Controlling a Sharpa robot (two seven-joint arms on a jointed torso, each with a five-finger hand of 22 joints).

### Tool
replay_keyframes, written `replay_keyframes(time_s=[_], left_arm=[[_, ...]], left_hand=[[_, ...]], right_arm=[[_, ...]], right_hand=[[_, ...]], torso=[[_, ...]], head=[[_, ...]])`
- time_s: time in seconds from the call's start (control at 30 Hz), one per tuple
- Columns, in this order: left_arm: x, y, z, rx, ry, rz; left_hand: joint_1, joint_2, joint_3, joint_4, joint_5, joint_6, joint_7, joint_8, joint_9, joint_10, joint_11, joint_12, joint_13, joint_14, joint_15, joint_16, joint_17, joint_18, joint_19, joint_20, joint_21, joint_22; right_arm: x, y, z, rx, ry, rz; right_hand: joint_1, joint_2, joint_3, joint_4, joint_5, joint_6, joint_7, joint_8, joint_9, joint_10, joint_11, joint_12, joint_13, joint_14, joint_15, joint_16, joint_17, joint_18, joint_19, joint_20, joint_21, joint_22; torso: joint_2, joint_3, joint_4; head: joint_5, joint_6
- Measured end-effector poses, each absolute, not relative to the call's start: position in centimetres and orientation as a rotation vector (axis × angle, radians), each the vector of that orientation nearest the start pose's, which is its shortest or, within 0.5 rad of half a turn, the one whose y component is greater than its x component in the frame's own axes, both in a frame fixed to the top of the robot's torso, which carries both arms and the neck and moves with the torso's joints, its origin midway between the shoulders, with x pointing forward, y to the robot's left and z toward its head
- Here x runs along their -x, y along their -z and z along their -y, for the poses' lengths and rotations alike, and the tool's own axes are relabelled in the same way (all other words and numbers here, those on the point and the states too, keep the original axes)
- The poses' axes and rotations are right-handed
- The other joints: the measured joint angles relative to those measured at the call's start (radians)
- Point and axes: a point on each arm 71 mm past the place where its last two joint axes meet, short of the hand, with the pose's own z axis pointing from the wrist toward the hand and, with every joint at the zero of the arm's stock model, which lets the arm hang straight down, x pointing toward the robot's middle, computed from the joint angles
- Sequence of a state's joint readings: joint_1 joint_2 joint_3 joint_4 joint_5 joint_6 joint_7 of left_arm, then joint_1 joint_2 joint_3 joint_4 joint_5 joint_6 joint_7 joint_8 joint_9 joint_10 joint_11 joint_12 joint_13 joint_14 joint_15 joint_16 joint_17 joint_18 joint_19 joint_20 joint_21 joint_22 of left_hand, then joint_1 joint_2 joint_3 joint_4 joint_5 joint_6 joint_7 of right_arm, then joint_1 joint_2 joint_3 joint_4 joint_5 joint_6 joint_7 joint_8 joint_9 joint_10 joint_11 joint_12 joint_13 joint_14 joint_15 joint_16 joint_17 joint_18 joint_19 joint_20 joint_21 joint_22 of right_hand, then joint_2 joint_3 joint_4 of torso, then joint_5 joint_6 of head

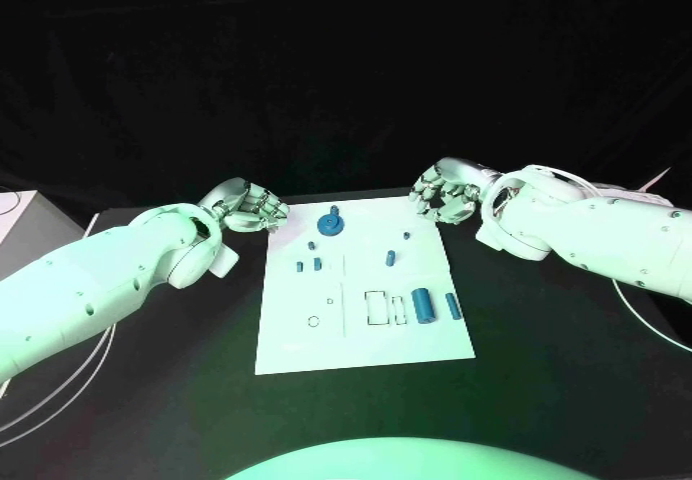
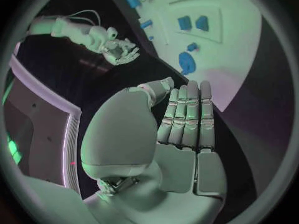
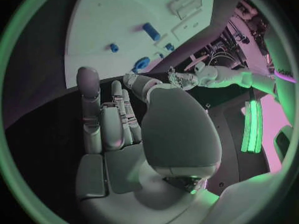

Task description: Assemble the parts on the task board

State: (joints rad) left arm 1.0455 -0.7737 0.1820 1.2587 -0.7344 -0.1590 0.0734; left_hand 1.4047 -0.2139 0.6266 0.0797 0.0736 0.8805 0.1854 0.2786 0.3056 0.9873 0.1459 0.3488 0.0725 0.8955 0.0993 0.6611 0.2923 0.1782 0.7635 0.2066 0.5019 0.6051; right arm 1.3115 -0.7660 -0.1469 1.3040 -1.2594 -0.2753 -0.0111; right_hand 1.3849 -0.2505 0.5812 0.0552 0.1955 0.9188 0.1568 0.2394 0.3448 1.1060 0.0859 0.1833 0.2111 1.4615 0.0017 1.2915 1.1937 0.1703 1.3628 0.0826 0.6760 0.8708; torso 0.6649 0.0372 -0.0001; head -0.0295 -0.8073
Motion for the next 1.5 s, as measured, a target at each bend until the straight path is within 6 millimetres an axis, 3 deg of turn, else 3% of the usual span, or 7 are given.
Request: replay_keyframes(time_s=[0.1, 0.17, 0.37, 0.57, 0.77, 1.07, 1.5], left_arm=[[-51.6, 21.6, -24.9, 0.758, 1.21, -1.724], [-50.8, 21.7, -24.6, 0.821, 1.312, -1.711], [-49.1, 21.3, -23.6, 0.929, 1.526, -1.666], [-48.4, 21.2, -23.3, 0.979, 1.608, -1.627], [-48.2, 21.0, -23.2, 1.001, 1.641, -1.598], [-48.0, 20.8, -23.2, 1.025, 1.655, -1.57], [-47.9, 20.7, -23.5, 1.041, 1.647, -1.555]], left_hand=[[-0.009, -0.009, -0.012, 0.013, 0.0, -0.015, -0.008, 0.001, 0.005, 0.018, 0.005, -0.057, -0.007, 0.0, 0.01, -0.109, -0.022, 0.0, 0.009, 0.022, -0.104, -0.081], [-0.014, -0.015, -0.029, 0.034, 0.0, -0.023, -0.016, -0.006, 0.005, 0.03, 0.017, -0.129, -0.008, -0.001, 0.03, -0.211, -0.031, 0.0, 0.019, 0.053, -0.225, -0.187], [0.006, -0.005, -0.073, 0.046, 0.0, -0.019, -0.02, -0.029, 0.003, 0.036, 0.035, -0.242, -0.008, -0.026, 0.061, -0.384, -0.053, 0.0, 0.058, 0.077, -0.393, -0.346], [0.013, -0.004, -0.078, 0.046, 0.0, -0.014, -0.014, -0.032, -0.001, 0.037, 0.035, -0.257, -0.008, -0.029, 0.064, -0.413, -0.062, 0.0, 0.069, 0.077, -0.416, -0.375], [0.02, 0.002, -0.091, 0.046, 0.0, -0.008, 0.027, -0.045, -0.008, 0.037, 0.035, -0.268, -0.007, 0.026, 0.049, -0.418, -0.057, 0.0, 0.113, 0.069, -0.428, -0.403], [0.024, 0.006, -0.094, 0.049, 0.0, -0.003, 0.033, -0.045, -0.008, 0.037, 0.035, -0.26, -0.005, 0.045, 0.044, -0.413, -0.048, 0.0, 0.13, 0.065, -0.427, -0.412], [0.024, 0.006, -0.094, 0.049, 0.0, 0.0, 0.036, -0.045, -0.008, 0.041, 0.031, -0.252, -0.004, 0.051, 0.043, -0.409, -0.046, 0.0, 0.137, 0.065, -0.427, -0.415]], right_arm=[[-52.8, 18.7, 22.6, 0.131, -0.58, -1.726], [-52.6, 19.1, 22.5, 0.183, -0.548, -1.725], [-52.1, 20.1, 21.9, 0.294, -0.483, -1.717], [-51.8, 21.0, 20.7, 0.352, -0.466, -1.715], [-51.5, 22.2, 19.6, 0.379, -0.462, -1.726], [-52.0, 22.7, 19.1, 0.382, -0.425, -1.714], [-52.2, 22.7, 18.9, 0.372, -0.373, -1.676]], right_hand=[[0.0, 0.0, 0.0, 0.0, -0.004, 0.002, -0.002, -0.004, -0.001, 0.0, 0.0, -0.012, -0.008, 0.0, 0.0, 0.0, 0.0, 0.0, 0.0, 0.0, 0.003, 0.006], [-0.007, -0.007, 0.0, 0.0, -0.005, 0.005, -0.005, -0.006, -0.002, 0.0, 0.0, -0.025, -0.017, 0.0, 0.0, 0.0, 0.0, 0.0, 0.0, 0.0, 0.007, 0.01], [-0.012, -0.012, 0.0, 0.0, -0.008, 0.012, -0.001, -0.006, -0.002, 0.001, 0.001, -0.04, -0.03, 0.0, 0.0, 0.004, 0.002, 0.0, 0.0, 0.0, 0.015, 0.019], [-0.016, -0.016, 0.0, 0.0, -0.008, 0.018, -0.004, -0.01, -0.003, -0.004, 0.007, -0.058, -0.042, 0.0, 0.0, 0.006, 0.005, 0.0, 0.0, 0.0, 0.015, 0.022], [-0.016, -0.016, 0.0, 0.0, -0.008, 0.023, -0.001, -0.01, -0.003, -0.007, 0.011, -0.064, -0.047, 0.0, 0.0, 0.006, 0.005, 0.0, 0.0, 0.0, 0.015, 0.021], [-0.026, -0.006, 0.019, -0.003, -0.037, 0.033, 0.007, -0.024, -0.01, -0.002, 0.016, -0.091, -0.07, 0.003, 0.003, 0.006, 0.003, 0.0, -0.004, 0.004, 0.011, 0.022], [-0.032, 0.0, 0.026, -0.001, -0.037, 0.049, 0.009, -0.023, -0.01, 0.002, 0.012, -0.098, -0.082, 0.003, 0.003, 0.014, 0.009, 0.0, -0.004, 0.011, 0.019, 0.039]], torso=[[-0.001, -0.0006, 0.0008], [-0.001, -0.001, 0.0014], [-0.002, -0.0017, 0.0035], [-0.001, -0.0014, 0.0019], [0.0, -0.0012, 0.0021], [0.002, -0.0008, 0.0041], [0.0, -0.0013, 0.0022]], head=[[-0.011, 0.008], [-0.018, 0.012], [-0.025, 0.024], [-0.024, 0.03], [-0.021, 0.034], [-0.023, 0.037], [-0.017, 0.03]])
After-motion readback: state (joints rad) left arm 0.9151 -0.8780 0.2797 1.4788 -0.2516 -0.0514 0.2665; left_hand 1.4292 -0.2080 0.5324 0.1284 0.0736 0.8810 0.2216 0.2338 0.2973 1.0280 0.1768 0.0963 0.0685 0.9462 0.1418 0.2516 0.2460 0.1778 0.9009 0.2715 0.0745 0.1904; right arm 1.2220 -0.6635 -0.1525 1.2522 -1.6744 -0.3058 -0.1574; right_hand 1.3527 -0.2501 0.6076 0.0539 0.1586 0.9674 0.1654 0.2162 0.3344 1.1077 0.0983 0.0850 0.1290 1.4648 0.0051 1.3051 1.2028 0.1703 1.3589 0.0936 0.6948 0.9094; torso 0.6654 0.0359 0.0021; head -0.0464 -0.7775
